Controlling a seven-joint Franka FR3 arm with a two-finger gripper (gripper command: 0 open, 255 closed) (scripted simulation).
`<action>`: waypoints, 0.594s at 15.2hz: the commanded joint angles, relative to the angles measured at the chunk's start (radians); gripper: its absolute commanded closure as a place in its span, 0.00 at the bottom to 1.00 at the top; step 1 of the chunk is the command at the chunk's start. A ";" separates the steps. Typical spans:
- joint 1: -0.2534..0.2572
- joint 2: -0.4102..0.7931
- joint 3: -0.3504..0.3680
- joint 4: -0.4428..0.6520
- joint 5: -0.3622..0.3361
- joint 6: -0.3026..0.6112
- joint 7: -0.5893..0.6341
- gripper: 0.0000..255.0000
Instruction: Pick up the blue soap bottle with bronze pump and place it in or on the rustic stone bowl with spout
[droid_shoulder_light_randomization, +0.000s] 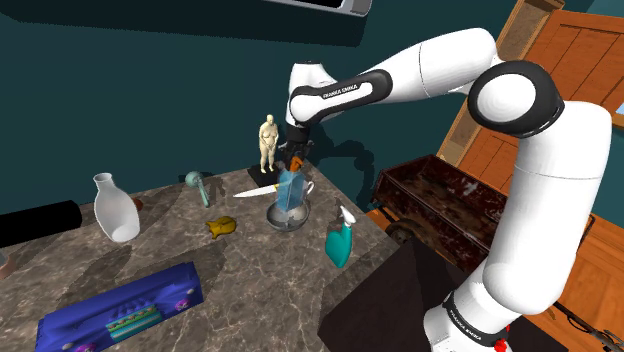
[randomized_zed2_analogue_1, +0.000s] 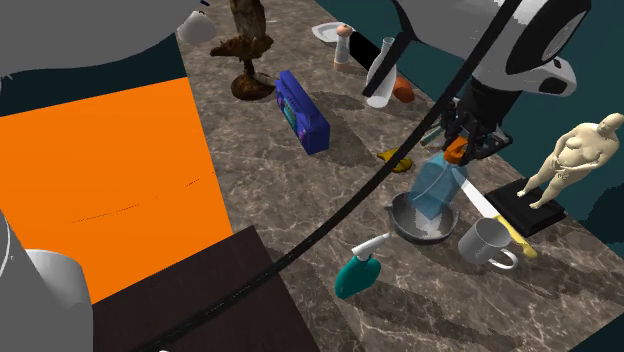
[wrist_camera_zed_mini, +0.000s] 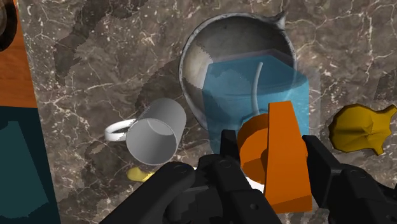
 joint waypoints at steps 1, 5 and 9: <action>0.001 0.009 -0.001 0.000 -0.003 0.010 0.002 1.00; 0.001 0.009 -0.001 0.000 -0.003 0.010 0.002 1.00; 0.001 0.009 -0.001 0.000 -0.003 0.010 0.002 0.00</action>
